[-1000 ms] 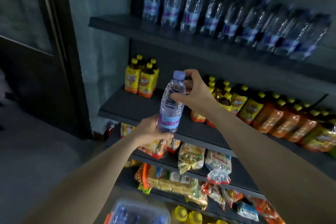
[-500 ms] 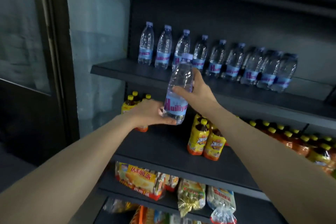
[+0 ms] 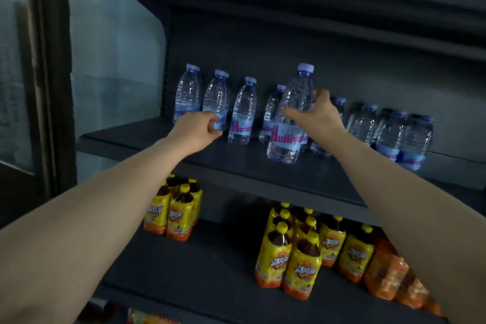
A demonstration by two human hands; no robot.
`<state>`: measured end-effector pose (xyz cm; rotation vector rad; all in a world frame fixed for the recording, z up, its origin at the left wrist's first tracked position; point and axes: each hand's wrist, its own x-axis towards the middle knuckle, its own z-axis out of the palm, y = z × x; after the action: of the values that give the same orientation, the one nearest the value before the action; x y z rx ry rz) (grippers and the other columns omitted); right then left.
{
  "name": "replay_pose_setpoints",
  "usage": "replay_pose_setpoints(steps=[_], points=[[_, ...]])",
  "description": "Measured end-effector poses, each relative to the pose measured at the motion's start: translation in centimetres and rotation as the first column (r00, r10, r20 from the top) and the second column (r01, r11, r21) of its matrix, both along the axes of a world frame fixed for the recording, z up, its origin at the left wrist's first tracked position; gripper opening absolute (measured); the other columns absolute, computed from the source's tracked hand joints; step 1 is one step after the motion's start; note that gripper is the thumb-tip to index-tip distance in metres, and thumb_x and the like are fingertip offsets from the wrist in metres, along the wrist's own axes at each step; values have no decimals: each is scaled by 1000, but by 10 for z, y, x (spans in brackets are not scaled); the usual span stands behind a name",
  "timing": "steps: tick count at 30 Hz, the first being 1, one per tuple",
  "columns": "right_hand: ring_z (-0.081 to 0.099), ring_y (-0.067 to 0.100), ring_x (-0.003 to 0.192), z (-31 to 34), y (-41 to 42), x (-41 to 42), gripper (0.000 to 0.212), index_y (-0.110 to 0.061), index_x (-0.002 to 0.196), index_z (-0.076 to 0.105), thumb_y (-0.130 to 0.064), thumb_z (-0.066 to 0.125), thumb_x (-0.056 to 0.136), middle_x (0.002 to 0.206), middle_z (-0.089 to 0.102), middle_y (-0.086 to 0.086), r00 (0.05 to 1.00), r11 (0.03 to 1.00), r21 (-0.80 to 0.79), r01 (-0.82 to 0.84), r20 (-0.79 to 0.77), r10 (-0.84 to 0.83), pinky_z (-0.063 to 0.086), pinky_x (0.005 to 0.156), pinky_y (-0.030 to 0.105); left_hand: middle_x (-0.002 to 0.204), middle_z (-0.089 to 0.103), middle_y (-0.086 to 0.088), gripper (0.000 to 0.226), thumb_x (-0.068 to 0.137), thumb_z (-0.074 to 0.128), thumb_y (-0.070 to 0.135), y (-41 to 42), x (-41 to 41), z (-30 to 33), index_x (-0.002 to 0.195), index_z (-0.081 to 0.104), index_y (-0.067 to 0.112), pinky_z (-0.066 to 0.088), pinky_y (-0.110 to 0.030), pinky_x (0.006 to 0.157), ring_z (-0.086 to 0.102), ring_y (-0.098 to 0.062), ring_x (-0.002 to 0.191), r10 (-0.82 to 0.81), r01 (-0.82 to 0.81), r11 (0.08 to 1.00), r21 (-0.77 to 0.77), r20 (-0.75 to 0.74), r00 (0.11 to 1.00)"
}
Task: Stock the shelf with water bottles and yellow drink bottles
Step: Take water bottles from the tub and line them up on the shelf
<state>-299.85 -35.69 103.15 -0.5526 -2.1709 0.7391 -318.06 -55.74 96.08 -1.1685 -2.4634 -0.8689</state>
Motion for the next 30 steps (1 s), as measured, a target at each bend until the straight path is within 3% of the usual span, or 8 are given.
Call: replay_pose_setpoints(steps=[5, 10, 12, 15, 23, 27, 30], points=[[55, 11, 78, -13, 54, -20, 70, -12, 129, 35, -38, 78, 81, 102, 56, -3, 999, 999, 21, 33, 33, -34, 39, 53, 19, 120, 67, -6, 56, 93, 65, 38, 57, -14, -10, 140, 49, 13, 50, -38, 91, 63, -25, 108, 36, -36, 999, -19, -1, 999], [59, 19, 84, -30, 88, -53, 74, -12, 133, 35, -39, 80, 80, 108, 60, 3, 996, 999, 42, -15, 89, 11, 45, 56, 24, 128, 62, -7, 48, 93, 65, 35, 100, -26, -14, 133, 52, 11, 44, -31, 88, 60, -26, 114, 51, -52, 997, -58, -20, 999], [57, 16, 81, -34, 97, -68, 71, -12, 131, 36, -38, 79, 81, 107, 59, 2, 996, 999, 29, -34, 83, 31, 42, 54, 21, 130, 62, -9, 52, 92, 66, 37, 113, -33, -14, 134, 51, 10, 45, -34, 94, 59, -27, 116, 66, -67, 995, -68, -11, 998], [56, 10, 77, -36, 108, -88, 64, -12, 128, 38, -37, 77, 83, 105, 58, 0, 994, 998, 16, -63, 94, 61, 38, 52, 18, 124, 63, -11, 50, 91, 67, 39, 128, -43, -14, 127, 52, 8, 45, -35, 91, 60, -29, 113, 108, -107, 991, -78, 10, 994], [62, 27, 112, -44, 121, -118, 79, -12, 143, 33, -46, 73, 84, 128, 61, 9, 986, 993, 7, -118, 123, 116, 53, 90, 37, 128, 62, -7, 61, 86, 71, 46, 144, -67, -19, 133, 52, 11, 46, -41, 101, 58, -27, 117, 138, -133, 990, -54, 100, 985], [59, 30, 115, -52, 116, -120, 102, -13, 146, 23, -59, 77, 73, 140, 50, 11, 976, 998, 47, -41, 214, 30, 55, 90, 43, 125, 64, -5, 77, 74, 74, 61, 150, -81, -23, 132, 52, 15, 49, -43, 98, 61, -26, 111, 159, -157, 987, -24, 156, 975], [60, 25, 106, -62, 119, -120, 92, -11, 137, 32, -54, 81, 72, 125, 58, 8, 958, 1000, 26, -12, 288, 4, 53, 81, 34, 124, 64, -3, 80, 70, 77, 61, 154, -86, -25, 133, 52, 18, 49, -41, 98, 62, -25, 110, 150, -152, 988, -5, 191, 970]])
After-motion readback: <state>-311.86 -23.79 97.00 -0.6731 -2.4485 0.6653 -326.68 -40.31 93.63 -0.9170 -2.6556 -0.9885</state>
